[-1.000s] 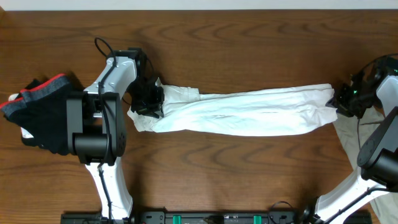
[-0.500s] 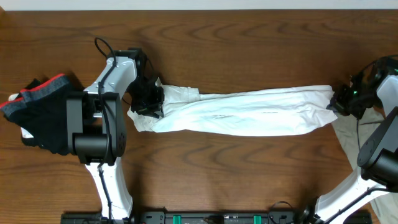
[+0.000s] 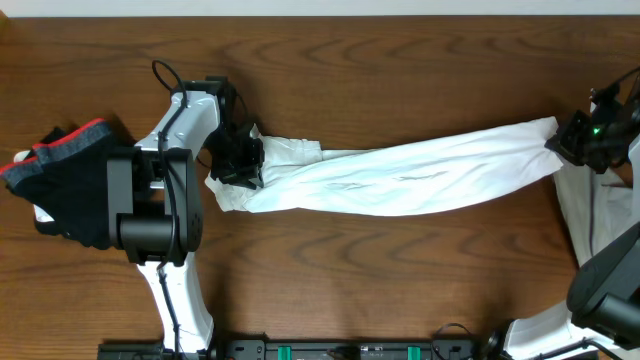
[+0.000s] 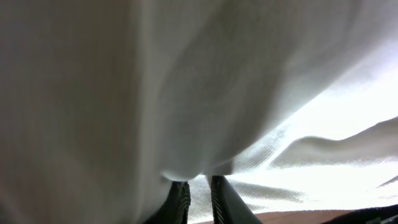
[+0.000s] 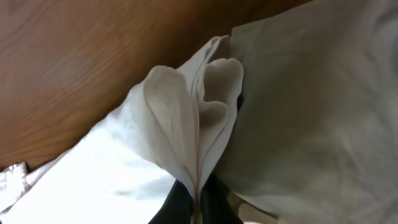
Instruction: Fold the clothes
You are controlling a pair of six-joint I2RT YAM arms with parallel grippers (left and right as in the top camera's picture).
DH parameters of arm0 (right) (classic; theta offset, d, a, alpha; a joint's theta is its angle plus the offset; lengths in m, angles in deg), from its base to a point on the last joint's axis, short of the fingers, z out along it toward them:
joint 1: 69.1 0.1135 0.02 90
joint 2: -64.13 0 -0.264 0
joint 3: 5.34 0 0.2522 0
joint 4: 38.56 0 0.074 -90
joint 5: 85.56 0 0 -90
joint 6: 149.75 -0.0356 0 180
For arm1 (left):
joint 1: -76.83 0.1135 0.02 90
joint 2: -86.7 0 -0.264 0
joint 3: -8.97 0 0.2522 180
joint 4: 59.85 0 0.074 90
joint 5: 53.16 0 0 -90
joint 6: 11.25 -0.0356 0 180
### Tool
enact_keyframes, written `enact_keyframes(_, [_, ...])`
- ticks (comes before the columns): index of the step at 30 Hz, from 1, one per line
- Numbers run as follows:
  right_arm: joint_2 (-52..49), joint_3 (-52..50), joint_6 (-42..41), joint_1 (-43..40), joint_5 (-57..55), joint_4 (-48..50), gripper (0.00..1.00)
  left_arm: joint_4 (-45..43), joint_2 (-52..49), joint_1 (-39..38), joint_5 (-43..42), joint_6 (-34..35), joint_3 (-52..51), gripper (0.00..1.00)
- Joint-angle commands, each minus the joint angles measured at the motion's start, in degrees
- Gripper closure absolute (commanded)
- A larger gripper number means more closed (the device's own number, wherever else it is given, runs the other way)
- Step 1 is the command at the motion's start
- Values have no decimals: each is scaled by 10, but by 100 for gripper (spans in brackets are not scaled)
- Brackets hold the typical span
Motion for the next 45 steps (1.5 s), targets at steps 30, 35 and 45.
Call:
enact_keyframes(30, [-4, -5, 2, -23, -139, 6, 99, 2, -2, 0, 5, -5, -3, 84])
enact_keyframes(35, [-43, -28, 2, -32, -138, 18, 99, 2, -2, 0, 5, -5, -3, 84])
enact_keyframes(45, [-186, -31, 21, -35, -123, 57, 99, 3, -2, 0, 5, -5, -3, 84])
